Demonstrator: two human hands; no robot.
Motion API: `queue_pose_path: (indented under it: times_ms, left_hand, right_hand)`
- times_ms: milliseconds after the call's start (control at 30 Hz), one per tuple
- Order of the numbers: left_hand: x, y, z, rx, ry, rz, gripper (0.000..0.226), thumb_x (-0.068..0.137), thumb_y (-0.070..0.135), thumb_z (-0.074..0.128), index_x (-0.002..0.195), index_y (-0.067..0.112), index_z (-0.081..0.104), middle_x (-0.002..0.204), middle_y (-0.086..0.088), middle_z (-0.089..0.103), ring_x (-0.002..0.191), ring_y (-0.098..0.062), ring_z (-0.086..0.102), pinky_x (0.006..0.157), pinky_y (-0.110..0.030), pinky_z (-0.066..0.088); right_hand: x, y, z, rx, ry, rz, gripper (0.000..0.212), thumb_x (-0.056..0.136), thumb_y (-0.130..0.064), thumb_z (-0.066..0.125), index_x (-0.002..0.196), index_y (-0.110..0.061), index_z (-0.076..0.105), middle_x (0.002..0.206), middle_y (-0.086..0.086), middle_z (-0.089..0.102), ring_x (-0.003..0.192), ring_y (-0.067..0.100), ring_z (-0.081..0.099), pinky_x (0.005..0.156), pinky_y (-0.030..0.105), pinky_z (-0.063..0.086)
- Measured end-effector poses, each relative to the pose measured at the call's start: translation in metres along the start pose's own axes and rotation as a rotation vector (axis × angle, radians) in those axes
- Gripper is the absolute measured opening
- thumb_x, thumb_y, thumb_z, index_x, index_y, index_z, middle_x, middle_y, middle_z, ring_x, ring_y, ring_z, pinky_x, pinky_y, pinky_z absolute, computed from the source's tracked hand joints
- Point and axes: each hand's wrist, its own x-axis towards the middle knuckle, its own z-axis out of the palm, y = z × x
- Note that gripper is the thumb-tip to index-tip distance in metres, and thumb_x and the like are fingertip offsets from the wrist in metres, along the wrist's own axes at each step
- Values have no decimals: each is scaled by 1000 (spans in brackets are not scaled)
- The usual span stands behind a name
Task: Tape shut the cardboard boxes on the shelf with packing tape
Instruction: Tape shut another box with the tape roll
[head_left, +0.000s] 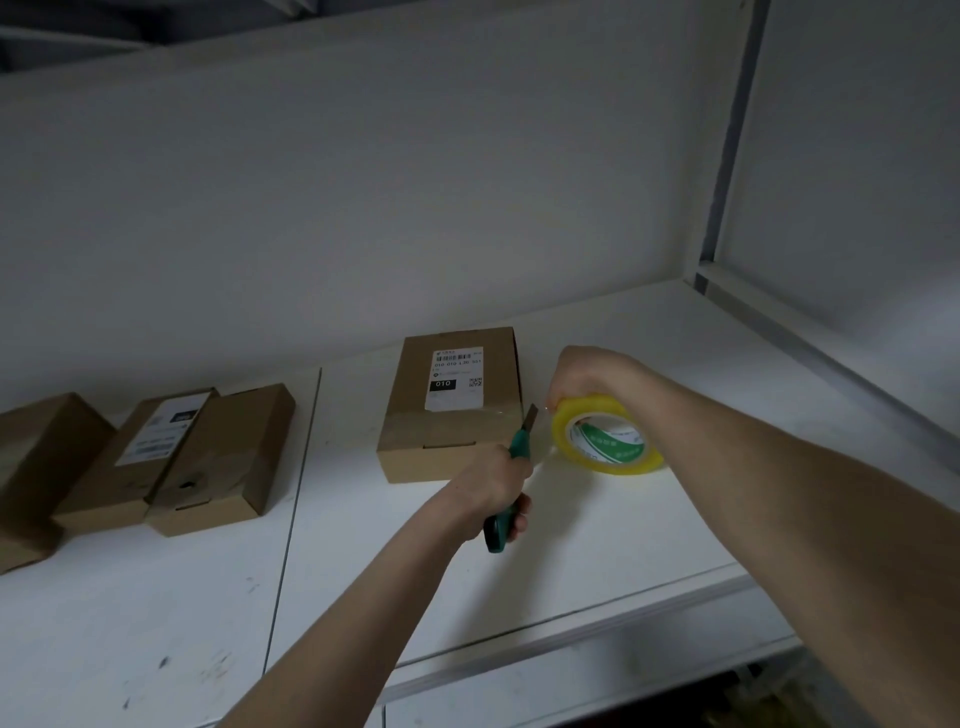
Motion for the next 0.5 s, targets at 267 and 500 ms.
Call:
queue_pose_path:
  times_ms: [267,500]
  left_hand:
    - [3,-2,9,123,-63,-41,17,100,13,32,114,3,33,65,-9,47,46,-17,45,44,-23,40]
    - [9,-11,26,331,40,33,26,100,22,34,118,3,37,76,-10,49,53,-20,50,44,-26,44]
  right_hand:
    - [-2,8,-1,40,39,5,25,68,-32,75,75,-15,59,87,9,65,84,30,66,71,34,51]
    - [-6,17,-2,102,52,7,21,72,-30,72,76,-12,60,79,7,62,83,28,66,66,32,49]
